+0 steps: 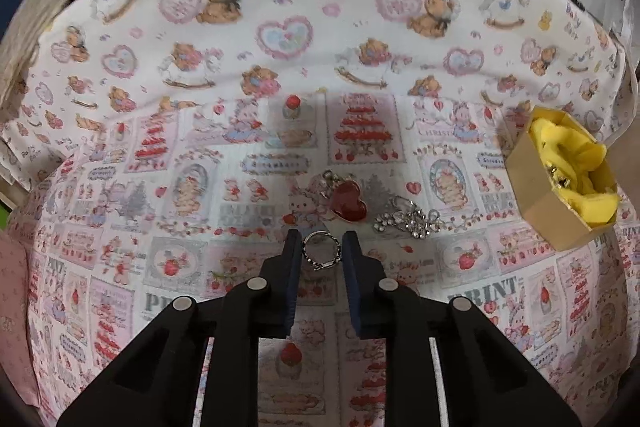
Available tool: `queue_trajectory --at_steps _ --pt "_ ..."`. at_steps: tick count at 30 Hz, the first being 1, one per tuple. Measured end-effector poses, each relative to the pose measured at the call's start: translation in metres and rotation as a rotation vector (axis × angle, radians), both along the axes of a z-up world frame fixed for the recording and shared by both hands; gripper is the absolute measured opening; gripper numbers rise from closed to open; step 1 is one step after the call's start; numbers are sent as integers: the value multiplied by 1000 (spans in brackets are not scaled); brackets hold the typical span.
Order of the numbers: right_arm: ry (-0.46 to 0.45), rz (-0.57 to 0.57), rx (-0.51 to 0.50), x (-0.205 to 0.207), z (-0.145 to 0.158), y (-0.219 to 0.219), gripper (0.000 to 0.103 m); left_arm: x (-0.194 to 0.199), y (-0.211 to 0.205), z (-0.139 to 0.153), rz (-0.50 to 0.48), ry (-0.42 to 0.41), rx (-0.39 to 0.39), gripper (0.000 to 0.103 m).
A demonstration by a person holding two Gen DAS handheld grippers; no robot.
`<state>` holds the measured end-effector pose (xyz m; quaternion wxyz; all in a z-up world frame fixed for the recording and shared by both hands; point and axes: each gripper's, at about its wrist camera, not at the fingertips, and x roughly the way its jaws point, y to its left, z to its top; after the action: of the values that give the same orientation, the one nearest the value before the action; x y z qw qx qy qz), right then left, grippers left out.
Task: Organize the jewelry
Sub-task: 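Lift the ring with the left gripper while the right gripper moves to the red heart charm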
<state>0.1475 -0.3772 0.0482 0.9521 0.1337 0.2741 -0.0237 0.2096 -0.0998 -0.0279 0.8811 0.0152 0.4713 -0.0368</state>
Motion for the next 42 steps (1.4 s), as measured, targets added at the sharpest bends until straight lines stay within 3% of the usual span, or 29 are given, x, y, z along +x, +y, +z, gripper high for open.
queue_trajectory --at_steps 11,15,18,25,31,38,42 --pt "-50 61 -68 -11 12 24 90 -49 37 83 99 -275 -40 19" --pt "-50 127 -112 -10 19 55 90 -48 57 84 117 -296 -72 19" --pt "-7 207 -93 -2 20 81 90 -45 71 83 158 -299 -58 19" --pt "92 330 -147 26 10 147 89 -48 99 81 222 -303 -115 19" --pt "192 408 -121 54 -11 184 68 -49 107 82 236 -297 -151 19" --pt "281 454 -146 76 -43 215 43 -44 112 76 265 -281 -139 19" --pt "311 463 -179 83 -60 225 37 -43 113 74 269 -269 -147 19"
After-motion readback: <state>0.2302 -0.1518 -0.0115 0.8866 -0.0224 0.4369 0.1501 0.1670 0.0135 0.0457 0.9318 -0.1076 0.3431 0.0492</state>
